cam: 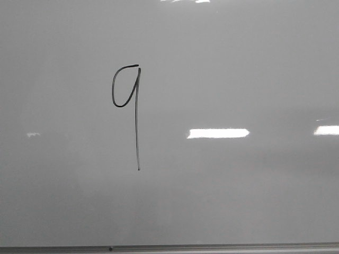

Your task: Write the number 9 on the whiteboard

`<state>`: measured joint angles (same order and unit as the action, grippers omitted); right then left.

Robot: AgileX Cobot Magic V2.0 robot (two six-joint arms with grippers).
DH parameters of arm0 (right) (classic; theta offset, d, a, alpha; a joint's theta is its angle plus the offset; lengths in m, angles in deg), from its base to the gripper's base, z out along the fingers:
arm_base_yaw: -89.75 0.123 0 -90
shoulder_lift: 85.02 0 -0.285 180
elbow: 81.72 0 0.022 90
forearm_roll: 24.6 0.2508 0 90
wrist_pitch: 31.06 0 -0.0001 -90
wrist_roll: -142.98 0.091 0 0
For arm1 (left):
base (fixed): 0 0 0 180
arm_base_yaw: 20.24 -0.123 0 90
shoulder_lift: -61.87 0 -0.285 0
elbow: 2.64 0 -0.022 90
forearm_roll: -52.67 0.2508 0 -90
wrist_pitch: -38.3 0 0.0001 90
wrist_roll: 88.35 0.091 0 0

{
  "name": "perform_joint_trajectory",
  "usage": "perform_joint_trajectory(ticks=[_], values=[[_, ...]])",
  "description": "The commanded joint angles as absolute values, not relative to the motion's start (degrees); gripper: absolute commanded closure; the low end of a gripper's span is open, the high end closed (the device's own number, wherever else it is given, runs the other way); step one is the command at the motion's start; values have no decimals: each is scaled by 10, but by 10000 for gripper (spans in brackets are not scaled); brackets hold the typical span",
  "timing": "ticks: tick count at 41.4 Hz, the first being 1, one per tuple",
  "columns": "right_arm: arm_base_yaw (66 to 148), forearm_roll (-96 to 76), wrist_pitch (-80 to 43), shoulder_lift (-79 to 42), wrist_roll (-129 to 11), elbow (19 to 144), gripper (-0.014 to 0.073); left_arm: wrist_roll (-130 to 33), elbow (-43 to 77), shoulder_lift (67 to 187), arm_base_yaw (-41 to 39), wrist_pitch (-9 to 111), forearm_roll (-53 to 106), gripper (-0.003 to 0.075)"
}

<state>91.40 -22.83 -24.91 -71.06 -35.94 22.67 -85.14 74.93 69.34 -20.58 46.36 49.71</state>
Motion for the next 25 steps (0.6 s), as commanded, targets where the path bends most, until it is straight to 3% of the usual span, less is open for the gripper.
perform_joint_trajectory(ticks=[1, 9, 25], values=[[896, -236, -274, -737, -358, 212, 665, -857, 750, 683, -207, 415, 497, 739], [889, -233, -230, -792, -358, 197, 665, -857, 750, 683, -207, 415, 497, 739], [887, -233, -210, -789, -358, 197, 665, -857, 750, 683, -207, 415, 497, 739]])
